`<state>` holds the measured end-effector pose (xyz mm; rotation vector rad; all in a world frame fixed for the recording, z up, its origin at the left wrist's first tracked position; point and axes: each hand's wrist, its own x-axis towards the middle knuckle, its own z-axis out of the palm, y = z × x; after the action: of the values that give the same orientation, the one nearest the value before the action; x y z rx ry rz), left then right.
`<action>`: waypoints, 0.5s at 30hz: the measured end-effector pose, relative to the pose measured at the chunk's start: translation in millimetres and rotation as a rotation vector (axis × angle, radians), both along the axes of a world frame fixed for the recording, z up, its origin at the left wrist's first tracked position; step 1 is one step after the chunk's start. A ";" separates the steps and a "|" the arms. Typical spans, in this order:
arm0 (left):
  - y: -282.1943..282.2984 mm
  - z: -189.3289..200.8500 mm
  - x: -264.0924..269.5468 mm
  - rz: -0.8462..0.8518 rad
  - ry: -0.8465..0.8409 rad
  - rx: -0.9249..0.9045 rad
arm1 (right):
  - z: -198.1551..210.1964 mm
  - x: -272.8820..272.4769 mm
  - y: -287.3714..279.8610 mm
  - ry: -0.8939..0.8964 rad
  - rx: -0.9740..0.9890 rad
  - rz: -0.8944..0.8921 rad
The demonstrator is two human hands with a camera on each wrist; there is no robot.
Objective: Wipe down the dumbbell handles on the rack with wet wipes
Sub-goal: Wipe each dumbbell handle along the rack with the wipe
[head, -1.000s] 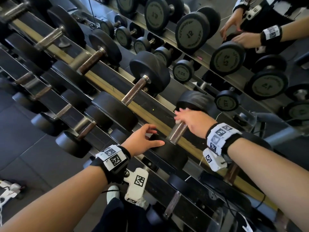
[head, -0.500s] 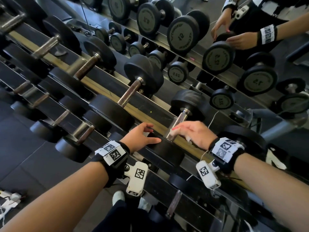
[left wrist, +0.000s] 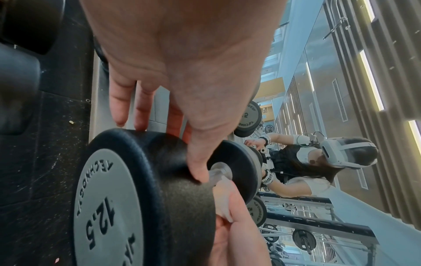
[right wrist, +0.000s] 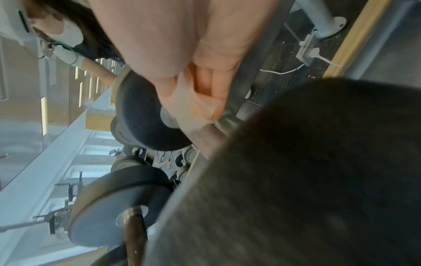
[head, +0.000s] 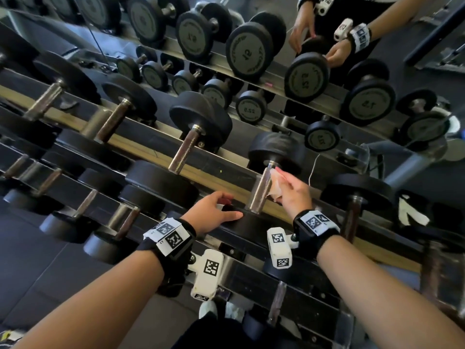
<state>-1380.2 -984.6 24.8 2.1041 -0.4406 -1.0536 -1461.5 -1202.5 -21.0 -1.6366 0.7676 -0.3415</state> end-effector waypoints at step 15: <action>2.3 -12.9 3.5 -0.030 -0.032 -0.020 | 30.3 -35.2 -5.1 0.089 -0.158 0.119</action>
<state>-1376.8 -982.2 11.9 2.1053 -0.4972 -1.0302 -1496.7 -1207.6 9.4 -1.8474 0.7206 -0.2514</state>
